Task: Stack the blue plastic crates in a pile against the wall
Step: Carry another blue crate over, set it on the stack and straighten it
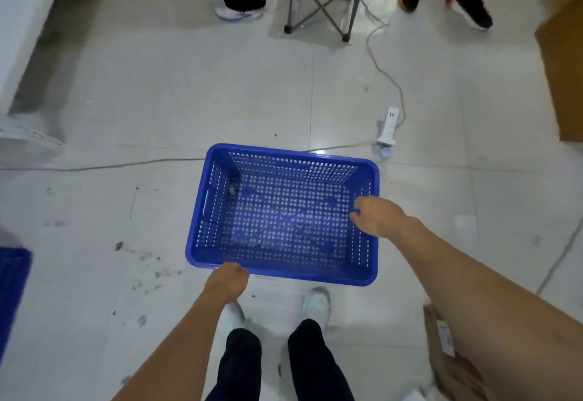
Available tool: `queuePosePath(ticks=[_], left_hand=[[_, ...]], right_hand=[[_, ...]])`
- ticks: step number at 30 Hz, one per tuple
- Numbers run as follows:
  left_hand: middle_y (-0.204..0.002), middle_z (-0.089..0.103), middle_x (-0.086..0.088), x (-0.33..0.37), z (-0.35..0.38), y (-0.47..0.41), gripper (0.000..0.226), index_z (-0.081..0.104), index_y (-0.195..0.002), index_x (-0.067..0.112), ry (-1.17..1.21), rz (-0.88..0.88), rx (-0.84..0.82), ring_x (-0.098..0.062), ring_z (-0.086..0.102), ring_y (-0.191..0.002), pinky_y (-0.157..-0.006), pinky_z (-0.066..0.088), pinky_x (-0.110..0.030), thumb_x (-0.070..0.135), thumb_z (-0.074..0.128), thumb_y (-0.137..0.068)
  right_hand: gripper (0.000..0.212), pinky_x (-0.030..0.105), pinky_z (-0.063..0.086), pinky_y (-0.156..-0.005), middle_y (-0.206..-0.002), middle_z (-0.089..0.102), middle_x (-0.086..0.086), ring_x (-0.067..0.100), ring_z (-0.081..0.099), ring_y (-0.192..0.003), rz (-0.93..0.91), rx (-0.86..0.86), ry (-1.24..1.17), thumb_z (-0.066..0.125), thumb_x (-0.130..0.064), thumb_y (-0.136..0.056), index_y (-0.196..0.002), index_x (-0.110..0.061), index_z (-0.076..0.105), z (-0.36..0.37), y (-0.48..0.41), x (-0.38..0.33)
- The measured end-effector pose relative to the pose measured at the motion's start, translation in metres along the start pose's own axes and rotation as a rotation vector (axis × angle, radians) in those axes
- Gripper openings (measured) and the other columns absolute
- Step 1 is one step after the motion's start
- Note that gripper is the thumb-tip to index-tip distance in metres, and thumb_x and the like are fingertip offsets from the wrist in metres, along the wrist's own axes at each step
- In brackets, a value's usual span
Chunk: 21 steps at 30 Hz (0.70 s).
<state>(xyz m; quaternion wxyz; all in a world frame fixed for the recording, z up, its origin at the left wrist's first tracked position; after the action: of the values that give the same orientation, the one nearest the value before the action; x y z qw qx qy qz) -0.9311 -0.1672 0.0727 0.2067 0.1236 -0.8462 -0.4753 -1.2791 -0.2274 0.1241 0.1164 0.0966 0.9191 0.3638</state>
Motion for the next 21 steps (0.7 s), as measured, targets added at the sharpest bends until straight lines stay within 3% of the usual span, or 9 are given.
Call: queuePosePath(ticks=[3, 6, 9, 11, 15, 18, 21], left_hand=[[-0.084, 0.057, -0.009, 0.003, 0.024, -0.048, 0.024, 0.052, -0.077, 0.008, -0.025, -0.020, -0.003, -0.025, 0.052, -0.077, -0.074, 0.042, -0.037, 0.019, 0.041, -0.095], [-0.093, 0.056, -0.006, -0.004, 0.035, -0.090, 0.023, 0.054, -0.088, 0.010, -0.056, -0.048, 0.022, -0.026, 0.050, -0.081, -0.074, 0.041, -0.037, 0.024, 0.038, -0.097], [-0.110, 0.059, -0.002, -0.028, 0.049, -0.124, 0.034, 0.057, -0.111, 0.009, 0.068, -0.128, 0.039, -0.032, 0.059, -0.100, -0.086, 0.048, -0.040, 0.031, 0.035, -0.098], [-0.121, 0.066, -0.015, -0.050, 0.067, -0.140, 0.045, 0.060, -0.120, 0.002, 0.251, -0.260, 0.032, -0.037, 0.062, -0.110, -0.098, 0.051, -0.047, 0.034, 0.040, -0.096], [-0.133, 0.061, -0.019, -0.076, 0.114, -0.151, 0.063, 0.058, -0.130, 0.000, 0.409, -0.453, -0.015, -0.036, 0.057, -0.120, -0.108, 0.043, -0.047, 0.050, 0.034, -0.101], [-0.143, 0.052, -0.020, -0.080, 0.139, -0.160, 0.062, 0.046, -0.141, -0.001, 0.747, -0.534, -0.016, -0.039, 0.056, -0.124, -0.105, 0.045, -0.042, 0.047, 0.033, -0.104], [-0.130, 0.057, -0.016, -0.074, 0.152, -0.171, 0.040, 0.045, -0.138, 0.009, 1.262, -0.574, -0.028, -0.036, 0.064, -0.107, -0.101, 0.049, -0.048, 0.032, 0.037, -0.106]], right_hand=[[0.040, 0.036, 0.045, -0.080, -0.125, 0.061, 0.009, 0.027, 0.058, -0.104, -0.050, 0.015, -0.027, 0.041, -0.038, -0.099, -0.126, -0.012, 0.056, 0.011, -0.054, -0.013], [0.043, 0.038, 0.046, -0.084, -0.128, 0.060, 0.010, 0.028, 0.058, -0.107, -0.127, 0.017, 0.039, 0.041, -0.039, -0.100, -0.131, -0.012, 0.053, 0.030, -0.101, -0.029], [0.045, 0.040, 0.046, -0.087, -0.132, 0.057, 0.011, 0.031, 0.058, -0.111, -0.149, 0.040, 0.058, 0.040, -0.038, -0.101, -0.135, -0.011, 0.049, 0.048, -0.138, -0.034], [0.047, 0.042, 0.046, -0.092, -0.137, 0.054, 0.011, 0.032, 0.055, -0.117, -0.136, 0.054, 0.048, 0.041, -0.038, -0.101, -0.139, -0.012, 0.045, 0.058, -0.159, -0.033], [0.053, 0.046, 0.042, -0.101, -0.146, 0.045, 0.013, 0.034, 0.048, -0.128, -0.099, 0.074, 0.045, 0.043, -0.037, -0.100, -0.145, -0.010, 0.037, 0.067, -0.193, -0.039], [0.058, 0.047, 0.042, -0.101, -0.149, 0.040, 0.015, 0.036, 0.045, -0.131, -0.134, 0.126, 0.063, 0.045, -0.036, -0.100, -0.148, -0.007, 0.031, 0.063, -0.219, -0.056], [0.061, 0.046, 0.043, -0.094, -0.151, 0.033, 0.017, 0.038, 0.048, -0.126, -0.132, 0.131, 0.094, 0.047, -0.036, -0.099, -0.147, -0.003, 0.028, 0.059, -0.245, -0.069]])
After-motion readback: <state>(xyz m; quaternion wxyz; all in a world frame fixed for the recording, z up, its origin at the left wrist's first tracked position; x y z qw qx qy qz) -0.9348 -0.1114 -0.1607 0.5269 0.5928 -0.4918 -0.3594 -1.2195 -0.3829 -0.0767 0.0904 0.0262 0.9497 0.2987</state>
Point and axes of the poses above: each hand's wrist, its own y-axis away from the middle knuckle, its own z-axis out of the palm, x = y × z, the point moved 9 cm from there along -y, towards the middle knuckle
